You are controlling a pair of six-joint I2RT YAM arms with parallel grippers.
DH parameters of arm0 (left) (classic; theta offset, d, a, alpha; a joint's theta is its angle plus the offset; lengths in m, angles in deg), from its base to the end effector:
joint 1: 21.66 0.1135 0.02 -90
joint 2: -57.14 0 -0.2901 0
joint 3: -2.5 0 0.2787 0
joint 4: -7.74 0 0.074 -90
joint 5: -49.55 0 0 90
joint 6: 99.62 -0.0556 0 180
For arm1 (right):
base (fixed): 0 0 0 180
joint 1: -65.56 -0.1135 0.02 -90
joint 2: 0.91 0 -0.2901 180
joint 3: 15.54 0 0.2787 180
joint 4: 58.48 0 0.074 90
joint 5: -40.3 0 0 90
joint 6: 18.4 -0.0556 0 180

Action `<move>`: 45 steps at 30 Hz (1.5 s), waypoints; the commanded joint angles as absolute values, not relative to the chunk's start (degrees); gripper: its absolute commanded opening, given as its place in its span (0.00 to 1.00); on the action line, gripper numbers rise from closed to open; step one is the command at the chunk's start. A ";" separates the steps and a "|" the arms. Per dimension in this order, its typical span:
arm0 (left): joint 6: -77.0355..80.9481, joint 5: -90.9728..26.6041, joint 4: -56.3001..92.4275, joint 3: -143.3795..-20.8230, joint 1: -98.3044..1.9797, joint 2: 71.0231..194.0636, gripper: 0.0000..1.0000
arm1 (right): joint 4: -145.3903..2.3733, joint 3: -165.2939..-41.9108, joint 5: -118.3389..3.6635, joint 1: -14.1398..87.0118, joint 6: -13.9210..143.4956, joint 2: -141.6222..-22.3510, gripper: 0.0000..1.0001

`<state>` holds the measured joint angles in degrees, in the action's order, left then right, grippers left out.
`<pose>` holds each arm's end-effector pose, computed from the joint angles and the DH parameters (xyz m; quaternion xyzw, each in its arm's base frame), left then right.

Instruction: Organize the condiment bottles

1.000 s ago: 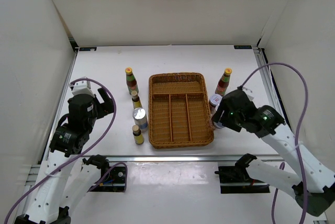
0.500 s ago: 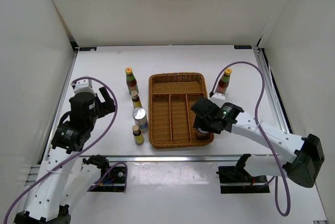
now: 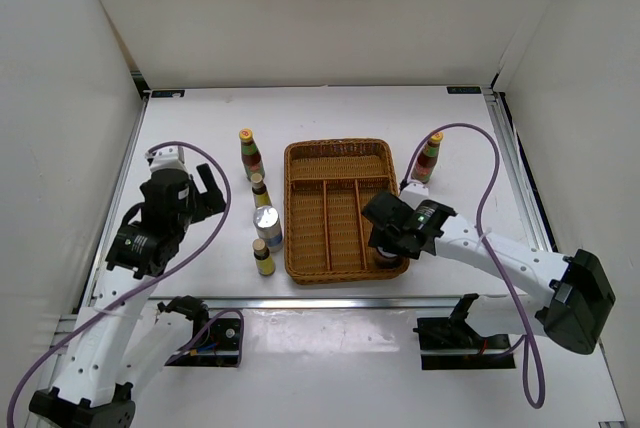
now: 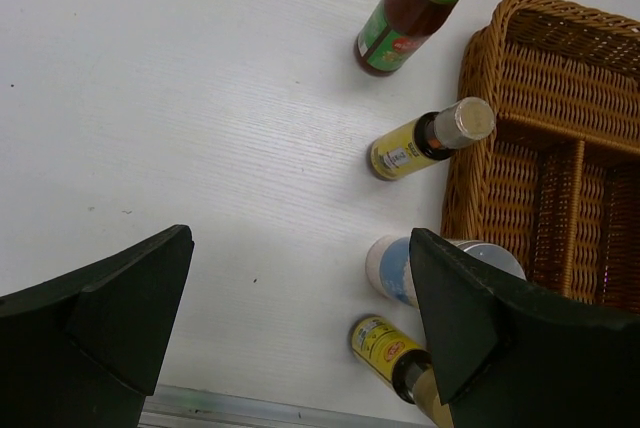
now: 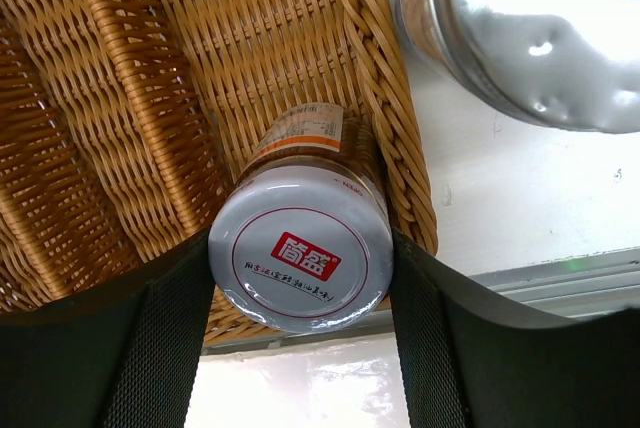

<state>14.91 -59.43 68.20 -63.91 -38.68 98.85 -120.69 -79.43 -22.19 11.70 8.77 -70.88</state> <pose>0.1577 -0.0294 0.3490 -0.1325 0.8711 -0.0223 0.4724 0.1643 0.1814 0.2420 0.1192 0.9475 0.0332 0.2948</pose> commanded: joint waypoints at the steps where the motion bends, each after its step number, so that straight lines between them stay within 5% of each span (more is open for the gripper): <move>1: 15.34 -57.94 68.33 -64.34 -38.89 99.15 1.00 | -118.11 -79.65 -19.90 11.51 7.35 -70.78 0.51; 7: 14.81 -56.71 68.33 -64.34 -38.89 100.20 1.00 | -119.60 -82.28 -18.76 11.51 8.40 -70.78 0.90; 10: 14.81 -56.71 68.33 -64.86 -38.89 101.61 1.00 | -121.62 -84.73 -18.76 11.51 8.94 -70.78 1.00; 24: 14.81 -58.11 68.33 -64.86 -38.89 100.99 1.00 | -129.72 -106.18 -8.12 13.86 29.03 -64.63 1.00; 34: 14.81 -58.11 68.33 -64.86 -38.89 102.05 1.00 | -126.64 -107.42 -33.22 40.58 46.45 -72.87 1.00; 45: 14.81 -57.58 68.33 -64.86 -38.89 103.19 1.00 | -120.40 -104.00 -44.32 49.30 49.28 -84.39 1.00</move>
